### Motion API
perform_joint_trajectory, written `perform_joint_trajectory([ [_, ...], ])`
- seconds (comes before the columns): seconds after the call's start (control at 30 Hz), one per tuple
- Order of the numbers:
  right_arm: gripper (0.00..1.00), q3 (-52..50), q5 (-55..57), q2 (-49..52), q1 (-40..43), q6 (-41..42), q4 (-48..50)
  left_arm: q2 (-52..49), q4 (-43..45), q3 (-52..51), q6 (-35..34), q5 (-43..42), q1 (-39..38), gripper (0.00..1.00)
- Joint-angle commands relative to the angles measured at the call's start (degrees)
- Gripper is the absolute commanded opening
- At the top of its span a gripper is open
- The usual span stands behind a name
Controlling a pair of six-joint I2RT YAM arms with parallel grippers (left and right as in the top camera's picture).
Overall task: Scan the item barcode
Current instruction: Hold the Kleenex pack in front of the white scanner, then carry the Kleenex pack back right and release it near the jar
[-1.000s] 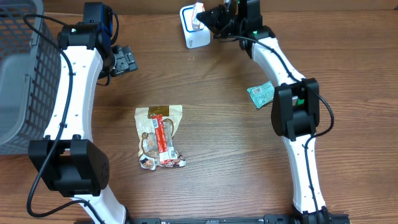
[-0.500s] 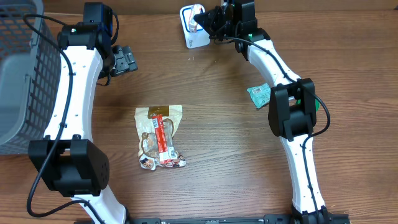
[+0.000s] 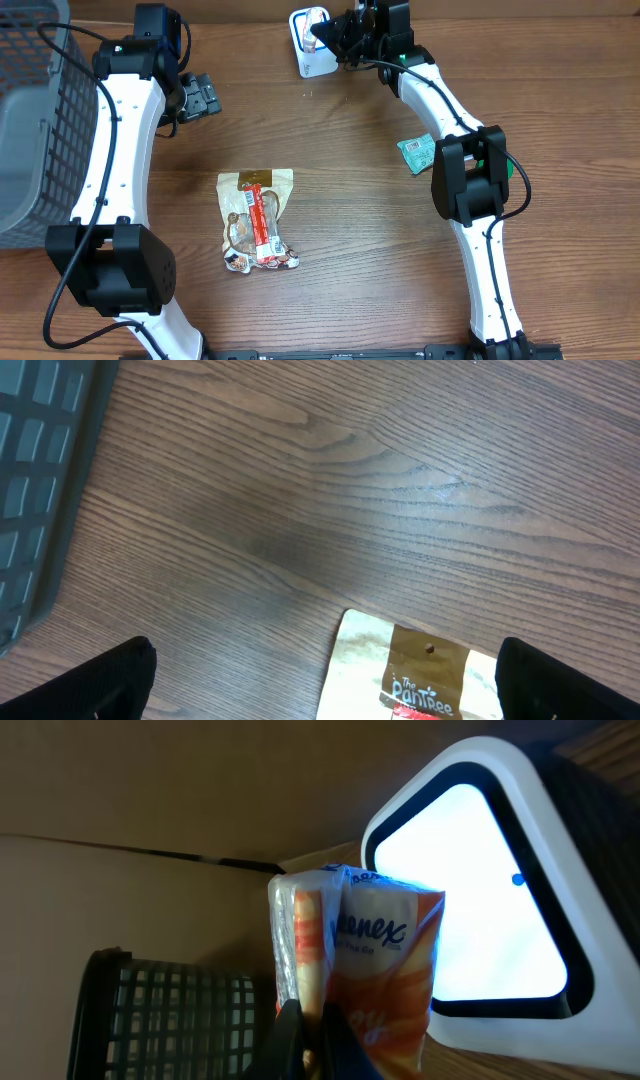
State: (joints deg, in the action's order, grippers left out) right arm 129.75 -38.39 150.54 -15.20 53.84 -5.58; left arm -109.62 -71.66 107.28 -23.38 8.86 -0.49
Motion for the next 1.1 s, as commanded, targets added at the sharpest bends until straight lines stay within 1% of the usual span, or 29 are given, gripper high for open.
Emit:
perform_joint_trajectory([
  [0.0,0.04,0.72,-4.00,0.02,0.09,-0.22,2.78,0.24,-0.09,0.59,0.70,0.72,0.11,1.00],
  [0.1,0.04,0.79,-8.04,-0.02,0.70,0.94,7.41,0.24,-0.09,0.59,0.70,0.72,0.11,0.99],
  [0.23,0.04,0.90,-11.13,-0.81,1.49,4.02,9.77,0.24,-0.07,0.59,0.70,0.72,0.11,1.00],
  [0.37,0.04,0.87,-12.26,-3.82,2.10,4.09,7.37,0.24,-0.09,0.59,0.70,0.72,0.09,1.00],
  [0.47,0.04,0.87,-11.32,-8.87,2.19,0.59,1.70,0.24,-0.09,0.59,0.70,0.72,0.11,1.00],
  [0.53,0.04,0.87,-10.95,-13.18,2.21,-2.93,-4.46,0.24,-0.09,0.59,0.70,0.72,0.11,1.00],
  [0.63,0.04,0.87,-10.99,-20.44,2.21,-9.88,-16.70,0.24,-0.09,0.59,0.70,0.72,0.11,1.00],
  [0.73,0.04,0.87,-11.15,-28.48,2.60,-20.92,-34.16,0.24,-0.09,0.59,0.70,0.72,0.11,1.00],
  [0.8,0.04,0.87,-11.19,-32.57,3.06,-26.75,-44.70,0.24,-0.09,0.59,0.70,0.72,0.11,0.99],
  [0.9,0.04,0.87,-10.27,-38.07,4.20,-38.29,-60.85,0.24,-0.09,0.59,0.70,0.72,0.11,1.00],
  [0.97,0.04,0.87,-6.58,-40.54,4.92,-42.86,-69.48,0.24,-0.09,0.59,0.70,0.72,0.11,1.00],
  [1.07,0.04,0.87,3.37,-42.56,5.66,-47.76,-82.07,0.24,-0.09,0.59,0.70,0.72,0.11,1.00],
])
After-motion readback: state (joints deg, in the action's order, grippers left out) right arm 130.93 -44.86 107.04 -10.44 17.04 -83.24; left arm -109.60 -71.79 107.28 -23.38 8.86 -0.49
